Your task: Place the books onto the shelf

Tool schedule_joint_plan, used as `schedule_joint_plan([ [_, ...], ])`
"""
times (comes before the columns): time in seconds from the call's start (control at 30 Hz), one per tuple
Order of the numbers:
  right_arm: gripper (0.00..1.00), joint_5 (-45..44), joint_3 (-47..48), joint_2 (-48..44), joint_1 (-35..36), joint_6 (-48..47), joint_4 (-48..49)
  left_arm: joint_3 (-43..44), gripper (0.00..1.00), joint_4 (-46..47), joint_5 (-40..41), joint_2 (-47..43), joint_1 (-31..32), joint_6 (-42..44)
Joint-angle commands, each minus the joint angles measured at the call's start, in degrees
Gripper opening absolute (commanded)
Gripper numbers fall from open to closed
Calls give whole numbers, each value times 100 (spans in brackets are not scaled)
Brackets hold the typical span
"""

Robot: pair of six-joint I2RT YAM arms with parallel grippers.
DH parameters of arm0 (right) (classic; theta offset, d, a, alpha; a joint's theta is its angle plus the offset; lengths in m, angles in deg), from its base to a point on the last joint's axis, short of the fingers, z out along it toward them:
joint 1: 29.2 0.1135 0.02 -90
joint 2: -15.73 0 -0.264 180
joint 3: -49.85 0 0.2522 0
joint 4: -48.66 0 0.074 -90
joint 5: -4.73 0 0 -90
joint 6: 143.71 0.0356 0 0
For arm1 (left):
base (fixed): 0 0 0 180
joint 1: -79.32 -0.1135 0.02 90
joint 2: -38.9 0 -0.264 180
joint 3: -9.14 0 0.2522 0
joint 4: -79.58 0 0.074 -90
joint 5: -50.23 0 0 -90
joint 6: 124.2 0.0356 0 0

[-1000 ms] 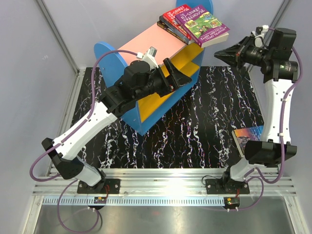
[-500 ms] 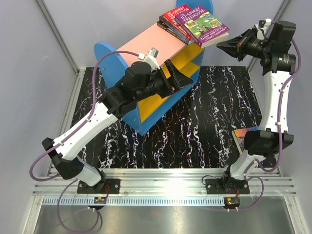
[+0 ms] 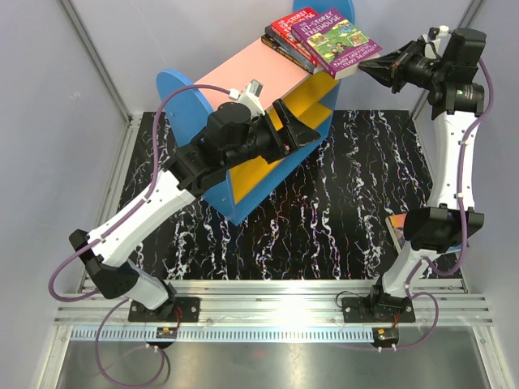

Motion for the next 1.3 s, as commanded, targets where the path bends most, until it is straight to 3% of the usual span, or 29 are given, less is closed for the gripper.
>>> schedule_joint_plan([
  [0.0, 6, -142, 258, 83, 196, 204, 432, -46, 83, 178, 6, -217, 14, 60],
  [0.7, 8, -353, 1840, 1541, 477, 1083, 1047, -46, 83, 20, 32, -305, -12, 174],
  [1.27, 9, -415, 1700, 1533, 662, 1057, 1241, -64, 83, 20, -64, -270, -188, 209],
])
